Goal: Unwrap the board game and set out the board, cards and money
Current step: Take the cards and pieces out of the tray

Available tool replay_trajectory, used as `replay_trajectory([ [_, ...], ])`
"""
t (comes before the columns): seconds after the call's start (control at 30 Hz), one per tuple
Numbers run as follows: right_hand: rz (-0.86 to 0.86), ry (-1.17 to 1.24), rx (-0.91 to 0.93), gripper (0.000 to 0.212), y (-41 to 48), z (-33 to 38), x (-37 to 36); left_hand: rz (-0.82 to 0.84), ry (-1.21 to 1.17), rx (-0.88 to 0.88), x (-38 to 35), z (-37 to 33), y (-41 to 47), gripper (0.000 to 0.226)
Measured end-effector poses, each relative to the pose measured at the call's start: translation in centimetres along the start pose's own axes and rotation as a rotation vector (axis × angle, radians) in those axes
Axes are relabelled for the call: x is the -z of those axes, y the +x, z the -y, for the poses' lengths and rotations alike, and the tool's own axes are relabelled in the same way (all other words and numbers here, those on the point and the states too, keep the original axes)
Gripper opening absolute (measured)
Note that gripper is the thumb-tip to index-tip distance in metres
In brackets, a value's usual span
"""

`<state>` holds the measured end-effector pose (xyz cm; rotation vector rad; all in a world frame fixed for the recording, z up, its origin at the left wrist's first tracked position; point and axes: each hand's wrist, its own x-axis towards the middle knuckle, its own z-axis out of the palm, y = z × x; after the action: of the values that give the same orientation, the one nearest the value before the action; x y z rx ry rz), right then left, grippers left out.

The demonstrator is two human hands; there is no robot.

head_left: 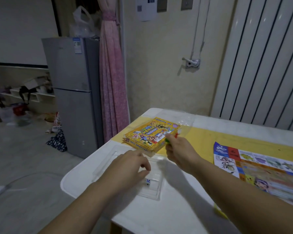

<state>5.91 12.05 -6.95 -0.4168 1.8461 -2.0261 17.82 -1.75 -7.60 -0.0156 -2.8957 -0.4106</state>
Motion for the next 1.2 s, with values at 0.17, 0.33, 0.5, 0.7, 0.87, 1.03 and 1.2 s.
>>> replay_trajectory([
  [0.17, -0.056, 0.494, -0.358, 0.028, -2.9, 0.8, 2.4, 0.239, 0.410, 0.011, 0.5, -2.6, 1.1, 0.025],
  [0.33, -0.072, 0.720, -0.457, 0.023, -4.3, 0.2, 4.1, 0.273, 0.516, 0.026, 0.5, -3.9, 2.2, 0.024],
  [0.5, -0.128, 0.852, -0.483, 0.024, -6.5, 0.2, 5.8, 0.110, 0.272, -0.016, 1.8, -4.6, 2.3, 0.013],
  [0.7, -0.240, 0.851, -0.422, 0.023, -10.3, 2.1, 9.8, -0.008, -0.097, -0.083, 1.5, -10.0, 2.7, 0.013],
  [0.87, -0.345, 0.779, -0.332, 0.040, -14.7, 3.7, 15.8, 0.013, -0.231, -0.199, 0.0, -17.2, 3.5, 0.011],
  [1.03, -0.401, 0.746, -0.217, 0.038, -19.9, 5.0, 22.9, 0.059, -0.285, -0.353, -2.1, -26.6, 4.3, 0.014],
  [1.2, -0.509, 0.667, -0.072, 0.016, -26.0, 5.8, 29.9, 0.083, -0.323, -0.504, -5.0, -37.2, 4.7, 0.014],
])
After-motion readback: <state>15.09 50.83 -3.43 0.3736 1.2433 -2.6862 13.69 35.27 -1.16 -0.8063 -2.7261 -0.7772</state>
